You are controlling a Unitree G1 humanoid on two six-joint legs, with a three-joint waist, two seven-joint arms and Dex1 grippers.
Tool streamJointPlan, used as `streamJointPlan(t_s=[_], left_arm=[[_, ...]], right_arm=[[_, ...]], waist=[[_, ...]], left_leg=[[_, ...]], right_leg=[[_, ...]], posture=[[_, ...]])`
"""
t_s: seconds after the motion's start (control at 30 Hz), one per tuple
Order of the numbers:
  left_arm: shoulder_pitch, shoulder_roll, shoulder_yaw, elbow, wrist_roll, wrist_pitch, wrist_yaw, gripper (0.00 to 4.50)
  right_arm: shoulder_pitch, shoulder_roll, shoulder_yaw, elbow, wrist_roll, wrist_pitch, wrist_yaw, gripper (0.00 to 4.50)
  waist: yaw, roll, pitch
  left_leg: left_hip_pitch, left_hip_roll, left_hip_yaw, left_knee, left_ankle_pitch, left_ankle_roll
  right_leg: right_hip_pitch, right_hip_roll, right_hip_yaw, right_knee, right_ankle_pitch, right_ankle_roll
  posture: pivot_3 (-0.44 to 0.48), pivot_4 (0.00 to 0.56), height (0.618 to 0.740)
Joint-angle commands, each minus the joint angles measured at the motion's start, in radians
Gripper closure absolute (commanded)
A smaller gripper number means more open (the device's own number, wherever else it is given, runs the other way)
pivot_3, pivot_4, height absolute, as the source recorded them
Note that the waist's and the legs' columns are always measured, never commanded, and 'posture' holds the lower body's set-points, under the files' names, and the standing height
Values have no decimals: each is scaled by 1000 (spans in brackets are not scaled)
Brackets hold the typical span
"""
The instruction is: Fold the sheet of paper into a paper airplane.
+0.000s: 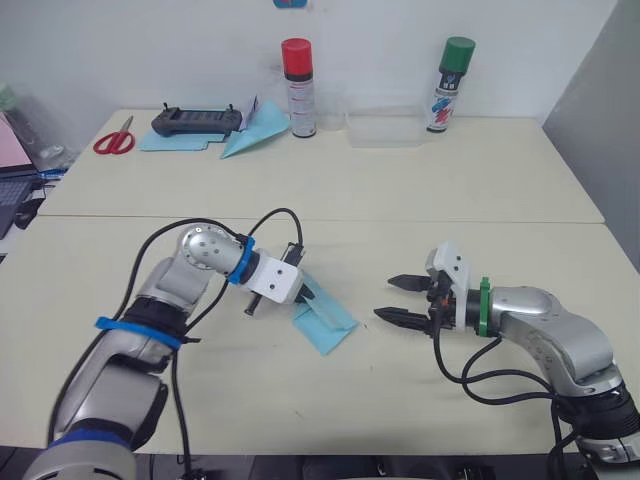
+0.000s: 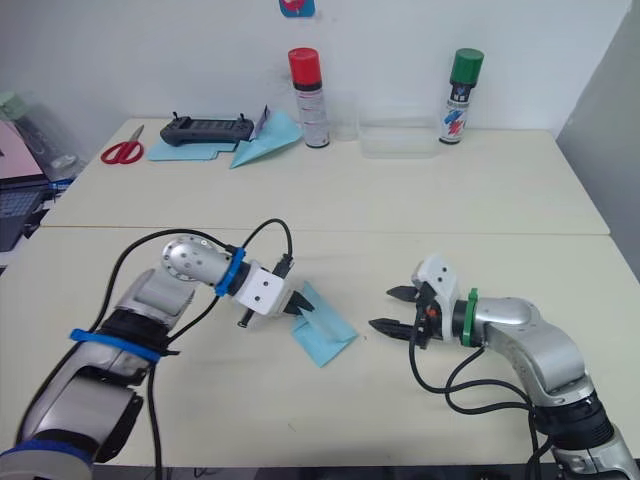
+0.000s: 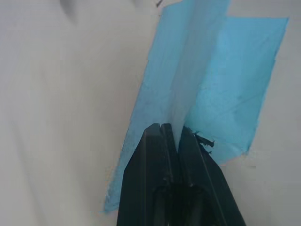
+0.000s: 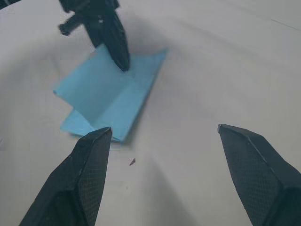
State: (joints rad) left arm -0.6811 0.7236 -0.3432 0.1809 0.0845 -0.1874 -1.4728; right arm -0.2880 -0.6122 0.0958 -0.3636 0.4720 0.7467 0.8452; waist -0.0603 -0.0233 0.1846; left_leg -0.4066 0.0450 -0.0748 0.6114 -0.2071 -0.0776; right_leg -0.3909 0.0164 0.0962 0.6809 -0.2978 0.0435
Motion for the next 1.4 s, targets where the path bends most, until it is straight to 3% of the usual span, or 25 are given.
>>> streamJointPlan(t_s=[0.03, 0.13, 0.37, 0.4, 0.5, 0.57, 0.63, 0.77, 0.87, 1.1, 1.2, 1.4], left_arm=[[19, 28, 37, -273, 28, 346, 52, 4486], [82, 14, 5, -389, 76, 536, 122, 4486], [155, -20, -13, -460, 98, 619, 249, 2521], [162, -13, 12, -463, 73, 605, 252, 2179], [175, 5, 70, -472, 3, 601, 252, 1222], [238, 3, 216, -497, -160, 569, 224, 632], [343, 91, 332, -462, -233, 444, 149, 37], [397, 158, 429, -466, -364, 490, 113, 37], [425, 177, 473, -501, -447, 578, 130, 37], [488, 190, 472, -568, -454, 579, 199, 37], [478, 187, 466, -568, -457, 586, 222, 0], [485, 193, 466, -569, -466, 595, 240, 0]], right_arm=[[8, -3, -26, -19, 6, -39, 0, 729], [19, -12, 1, -13, -14, -77, 18, 729], [19, -15, 28, -4, -43, -137, 39, 729], [17, -20, 28, -6, -47, -146, 45, 729], [15, -32, 34, -4, -60, -173, 61, 157], [34, -33, 43, -31, -45, -190, 87, 0], [61, -40, 81, -70, -58, -245, 129, 0], [83, -33, 171, -56, -160, -399, 158, 0], [68, 39, 236, -9, -217, -479, 129, 0], [-16, 155, 309, 181, -342, -638, 98, 0], [-42, 184, 313, 267, -374, -683, 93, 587], [-51, 166, 287, 296, -354, -749, 143, 2720]], waist=[[1, 0, 0], [3, 0, 0], [4, 0, 0], [4, 0, 0], [3, 0, 0], [2, 0, 0], [-2, 0, 0], [1, 0, 1], [10, -1, 2], [4, -1, 2], [4, -1, 2], [4, -1, 2]], left_leg=[[0, 0, 0, 0, 0, 0], [1, 0, -1, 1, 0, 0], [2, 0, 0, 1, 0, 0], [2, 0, 0, 1, 0, 0], [2, 0, 0, 1, 0, 0], [2, 0, 0, 1, 0, 0], [3, 1, 1, 0, 0, 0], [5, 2, 0, -2, 0, 0], [5, 1, 0, 0, 0, 0], [5, 1, 2, 1, 0, 0], [5, 1, 2, 1, 0, 0], [5, 1, 2, 1, 0, 0]], right_leg=[[0, 0, 0, 0, 0, 0], [1, 0, -1, 0, 0, 0], [1, 0, 0, 0, 0, 0], [2, 0, 0, 0, 0, 0], [2, 0, 0, 0, 0, 0], [1, 0, 0, 0, 0, 0], [1, 0, 0, 0, 0, 0], [2, 0, -1, 1, -2, -2], [3, 0, 0, 0, -1, -2], [3, 0, 1, 1, 0, 0], [3, 0, 1, 1, 0, 0], [3, 0, 1, 1, 0, 0]], posture=[[0, 150, 740], [0, 150, 740], [0, 150, 740], [0, 150, 740], [0, 150, 740], [0, 150, 740], [0, 150, 740], [0, 150, 740], [0, 150, 740], [0, 150, 740], [0, 150, 740], [0, 150, 740]])
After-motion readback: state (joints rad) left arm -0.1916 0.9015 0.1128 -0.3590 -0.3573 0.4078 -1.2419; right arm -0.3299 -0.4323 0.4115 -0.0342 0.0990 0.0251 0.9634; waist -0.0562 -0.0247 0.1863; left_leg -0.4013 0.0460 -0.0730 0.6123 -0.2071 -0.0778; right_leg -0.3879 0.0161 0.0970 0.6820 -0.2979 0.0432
